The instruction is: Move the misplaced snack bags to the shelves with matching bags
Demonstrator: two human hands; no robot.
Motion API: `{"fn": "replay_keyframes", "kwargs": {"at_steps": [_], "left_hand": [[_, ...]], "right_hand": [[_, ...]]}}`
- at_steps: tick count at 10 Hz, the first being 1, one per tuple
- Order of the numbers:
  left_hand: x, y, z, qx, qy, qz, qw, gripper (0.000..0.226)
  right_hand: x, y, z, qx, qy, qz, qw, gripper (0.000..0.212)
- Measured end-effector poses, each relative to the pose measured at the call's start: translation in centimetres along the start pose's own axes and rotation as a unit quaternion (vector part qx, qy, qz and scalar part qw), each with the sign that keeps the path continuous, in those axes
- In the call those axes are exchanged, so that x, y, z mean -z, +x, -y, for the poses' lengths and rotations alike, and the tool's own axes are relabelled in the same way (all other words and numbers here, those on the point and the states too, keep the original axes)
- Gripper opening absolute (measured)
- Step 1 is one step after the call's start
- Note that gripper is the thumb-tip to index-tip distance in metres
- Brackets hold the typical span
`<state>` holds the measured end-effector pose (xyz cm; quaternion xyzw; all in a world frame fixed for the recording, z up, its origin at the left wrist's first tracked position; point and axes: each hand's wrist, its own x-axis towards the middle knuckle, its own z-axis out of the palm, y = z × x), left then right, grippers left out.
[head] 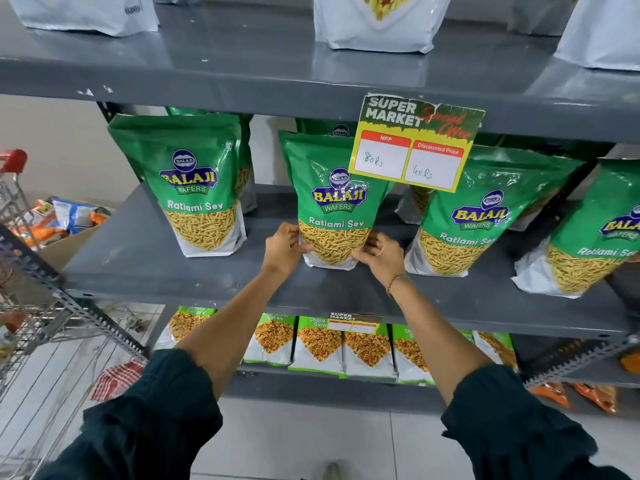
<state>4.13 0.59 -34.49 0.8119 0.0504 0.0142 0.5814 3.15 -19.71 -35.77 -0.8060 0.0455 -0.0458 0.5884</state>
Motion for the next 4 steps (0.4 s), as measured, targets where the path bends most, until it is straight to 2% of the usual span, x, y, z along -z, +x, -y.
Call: {"fn": "replay_keyframes", "kwargs": {"at_steps": [3, 4], "left_hand": [[-0.2, -0.6, -0.3, 0.001, 0.066, 0.004, 0.998, 0.052], [0.0, -2.0, -1.2, -0.003, 0.096, 0.001, 0.995, 0.059]], "right_hand": [[0.2, -0.7, 0.7, -0.015, -0.009, 0.043, 0.999, 0.056], [-0.3, -2.4, 0.7, -0.004, -0.034, 0.024, 0.999, 0.059]]}}
